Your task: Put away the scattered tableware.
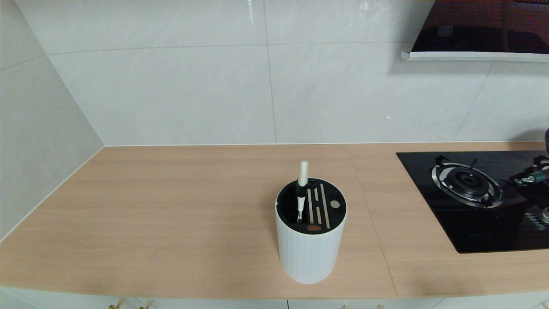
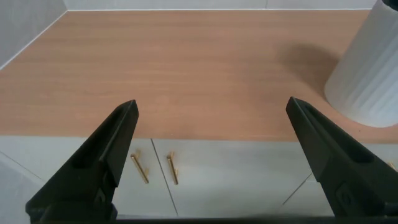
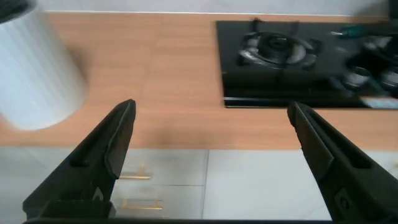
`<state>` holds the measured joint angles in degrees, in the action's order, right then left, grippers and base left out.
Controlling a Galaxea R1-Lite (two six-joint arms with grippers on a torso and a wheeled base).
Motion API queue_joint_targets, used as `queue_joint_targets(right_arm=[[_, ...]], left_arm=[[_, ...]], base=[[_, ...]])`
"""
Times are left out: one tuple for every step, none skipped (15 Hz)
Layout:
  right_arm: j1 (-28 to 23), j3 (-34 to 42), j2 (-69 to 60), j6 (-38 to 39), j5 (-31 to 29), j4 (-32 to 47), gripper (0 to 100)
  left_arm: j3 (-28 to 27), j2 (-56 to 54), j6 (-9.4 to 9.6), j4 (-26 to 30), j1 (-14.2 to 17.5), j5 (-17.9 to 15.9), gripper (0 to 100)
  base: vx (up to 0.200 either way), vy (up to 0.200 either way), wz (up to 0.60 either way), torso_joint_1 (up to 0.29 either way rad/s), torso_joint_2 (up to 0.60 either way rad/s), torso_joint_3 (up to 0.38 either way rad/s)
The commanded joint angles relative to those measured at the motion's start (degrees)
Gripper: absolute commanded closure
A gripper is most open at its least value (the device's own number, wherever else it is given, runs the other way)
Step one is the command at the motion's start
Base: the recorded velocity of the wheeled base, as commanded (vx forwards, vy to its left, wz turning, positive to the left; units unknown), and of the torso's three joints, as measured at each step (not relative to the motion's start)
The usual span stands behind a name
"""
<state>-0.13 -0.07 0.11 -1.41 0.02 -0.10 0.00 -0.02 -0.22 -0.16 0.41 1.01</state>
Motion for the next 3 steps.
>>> queue_joint_targets(right_arm=[[0.05,0.07,0.07,0.36,0.06,0.36,0],[0.05,0.07,0.07,0.45,-0.02,0.36,0],[0.05,0.07,0.07,0.45,-0.02,0.36,0]], left_arm=[[0.00,0.11,-0.04,-0.02,0.02,0.04,0],[0.00,0.11,-0.04,-0.02,0.02,0.04,0],[0.00,0.11,-0.04,-0.02,0.02,0.04,0]], base=[[0.000,0.000,0.00,0.000,0.00,0.000],[0.000,0.000,0.00,0.000,0.00,0.000],[0.000,0.000,0.00,0.000,0.00,0.000]])
